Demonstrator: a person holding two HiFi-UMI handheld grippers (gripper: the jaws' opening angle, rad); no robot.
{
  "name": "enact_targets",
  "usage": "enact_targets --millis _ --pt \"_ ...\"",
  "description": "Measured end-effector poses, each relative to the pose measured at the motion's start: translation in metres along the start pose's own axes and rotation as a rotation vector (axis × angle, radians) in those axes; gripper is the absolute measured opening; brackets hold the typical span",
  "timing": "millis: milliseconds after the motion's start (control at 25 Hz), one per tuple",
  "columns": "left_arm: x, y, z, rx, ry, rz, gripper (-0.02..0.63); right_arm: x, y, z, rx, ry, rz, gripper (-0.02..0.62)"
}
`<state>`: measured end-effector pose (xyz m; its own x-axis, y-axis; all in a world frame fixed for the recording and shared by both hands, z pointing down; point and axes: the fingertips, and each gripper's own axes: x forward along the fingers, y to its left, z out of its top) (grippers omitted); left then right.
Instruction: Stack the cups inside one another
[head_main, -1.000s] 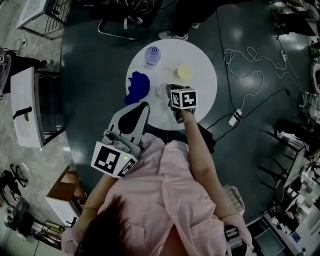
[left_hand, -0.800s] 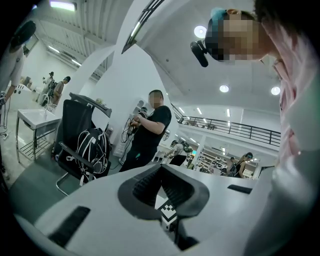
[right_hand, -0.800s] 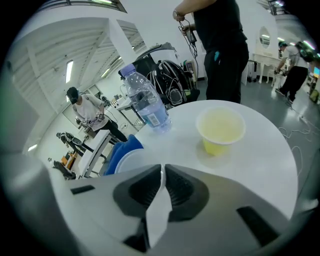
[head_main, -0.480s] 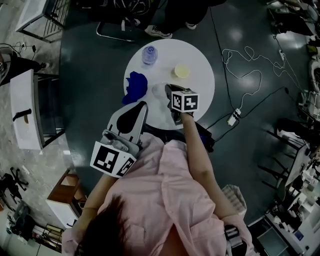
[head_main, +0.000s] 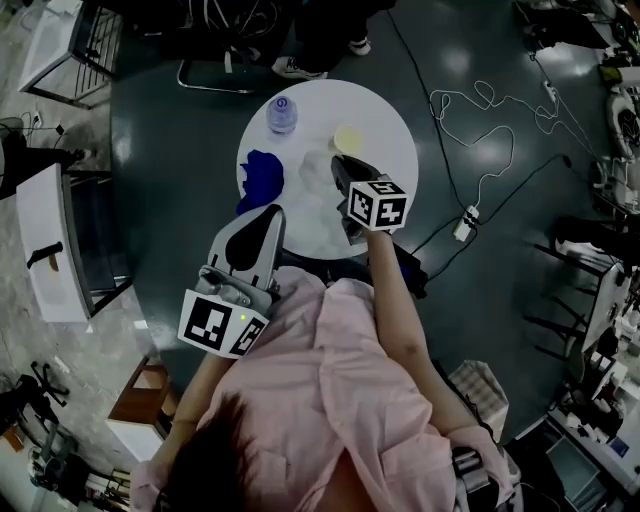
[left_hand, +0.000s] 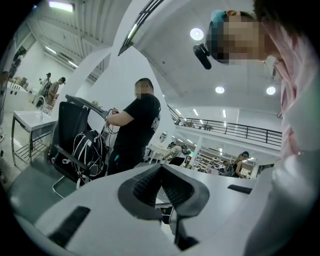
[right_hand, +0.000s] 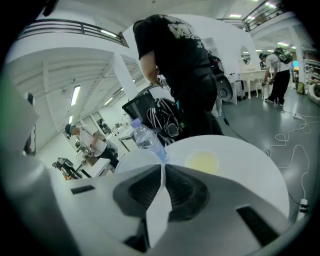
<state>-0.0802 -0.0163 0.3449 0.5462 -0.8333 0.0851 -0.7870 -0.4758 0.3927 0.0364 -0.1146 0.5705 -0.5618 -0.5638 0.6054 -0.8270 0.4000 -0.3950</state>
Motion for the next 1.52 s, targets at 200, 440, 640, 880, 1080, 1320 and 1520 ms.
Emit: enact_targets --millis 200,440,640,880,1080,1320,1520 --pt "0.002 -0.001 0.001 0.003 -0.001 -0.008 0.015 -0.018 -0.013 0.041 -0.003 -0.151 -0.009 0.043" --pt "0.002 -0.004 0.001 0.010 0.004 -0.023 0.014 -0.053 -0.041 0.084 0.017 -0.311 -0.062 0.043" --pt "0.005 -0.005 0.002 0.014 0.007 -0.034 0.015 -0.072 -0.066 0.102 0.023 -0.350 -0.103 0.043" --pt "0.005 -0.006 0.001 0.018 0.011 -0.040 0.015 -0.094 -0.078 0.100 -0.035 -0.327 -0.125 0.043" --pt "0.008 -0.010 -0.003 0.022 0.015 -0.051 0.015 -0.107 -0.090 0.092 -0.045 -0.313 -0.148 0.043" --pt "0.008 -0.009 -0.001 0.022 0.016 -0.050 0.014 -0.114 -0.097 0.086 -0.083 -0.271 -0.163 0.043" --pt "0.008 -0.010 0.000 0.022 0.009 -0.044 0.014 -0.118 -0.101 0.084 -0.132 -0.224 -0.155 0.043"
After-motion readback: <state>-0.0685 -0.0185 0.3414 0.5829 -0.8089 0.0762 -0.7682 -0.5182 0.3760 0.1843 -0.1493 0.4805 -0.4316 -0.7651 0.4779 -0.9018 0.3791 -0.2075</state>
